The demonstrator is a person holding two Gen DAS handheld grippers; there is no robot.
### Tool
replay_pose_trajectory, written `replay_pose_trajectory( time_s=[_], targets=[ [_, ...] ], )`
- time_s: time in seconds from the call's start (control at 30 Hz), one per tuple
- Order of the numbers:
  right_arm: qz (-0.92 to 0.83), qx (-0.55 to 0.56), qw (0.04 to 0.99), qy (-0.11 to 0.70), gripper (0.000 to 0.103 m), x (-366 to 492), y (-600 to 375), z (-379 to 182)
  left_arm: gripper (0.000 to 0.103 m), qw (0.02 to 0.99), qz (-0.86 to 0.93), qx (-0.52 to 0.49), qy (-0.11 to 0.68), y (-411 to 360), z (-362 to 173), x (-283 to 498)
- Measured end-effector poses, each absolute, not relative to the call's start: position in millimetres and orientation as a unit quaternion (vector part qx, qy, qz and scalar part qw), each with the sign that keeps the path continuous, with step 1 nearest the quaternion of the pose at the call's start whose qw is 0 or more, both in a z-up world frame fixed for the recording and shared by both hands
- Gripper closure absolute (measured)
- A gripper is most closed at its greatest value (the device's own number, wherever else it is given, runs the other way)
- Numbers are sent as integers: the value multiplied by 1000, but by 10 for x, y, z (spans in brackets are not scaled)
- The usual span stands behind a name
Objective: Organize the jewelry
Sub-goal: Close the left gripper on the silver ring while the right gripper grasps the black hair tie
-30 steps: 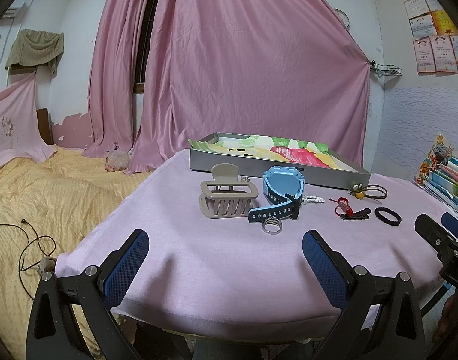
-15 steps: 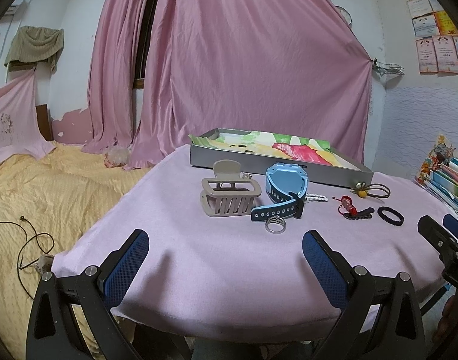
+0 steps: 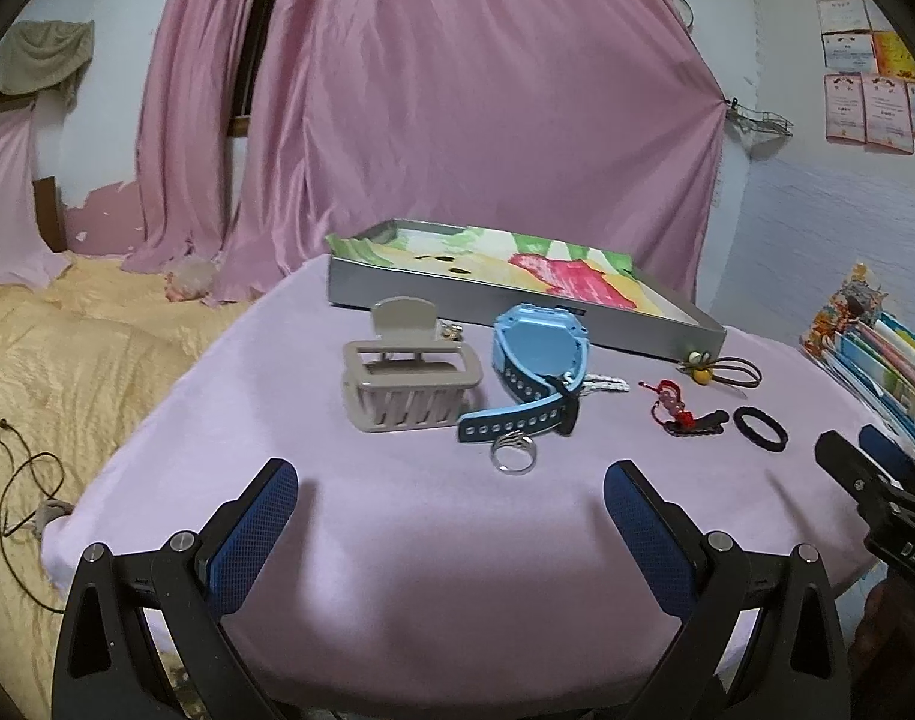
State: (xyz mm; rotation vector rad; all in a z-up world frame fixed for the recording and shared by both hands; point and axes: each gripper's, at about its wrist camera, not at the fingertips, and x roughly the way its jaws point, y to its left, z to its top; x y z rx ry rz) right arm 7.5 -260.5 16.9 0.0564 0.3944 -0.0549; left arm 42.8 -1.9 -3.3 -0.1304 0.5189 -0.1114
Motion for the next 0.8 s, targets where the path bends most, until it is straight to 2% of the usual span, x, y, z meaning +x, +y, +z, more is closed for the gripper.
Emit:
replay_pose_trajectory(
  time_s=[0.23, 0.3, 0.5, 0.8],
  targets=[
    [-5, 40, 970, 240, 1, 363, -2713, 147, 3, 956, -81, -59, 274, -154, -20, 582],
    [15, 34, 964, 265, 10, 484, -2722, 150, 12, 953, -88, -56, 284, -192, -27, 626],
    [35, 4, 948, 318, 25, 756, -2793, 210, 29, 944, -92, -49, 312, -270, -58, 759],
    [53, 10, 925, 377, 31, 1053, -2872, 113, 34, 940, -73, 10, 333, -422, -61, 854]
  ],
)
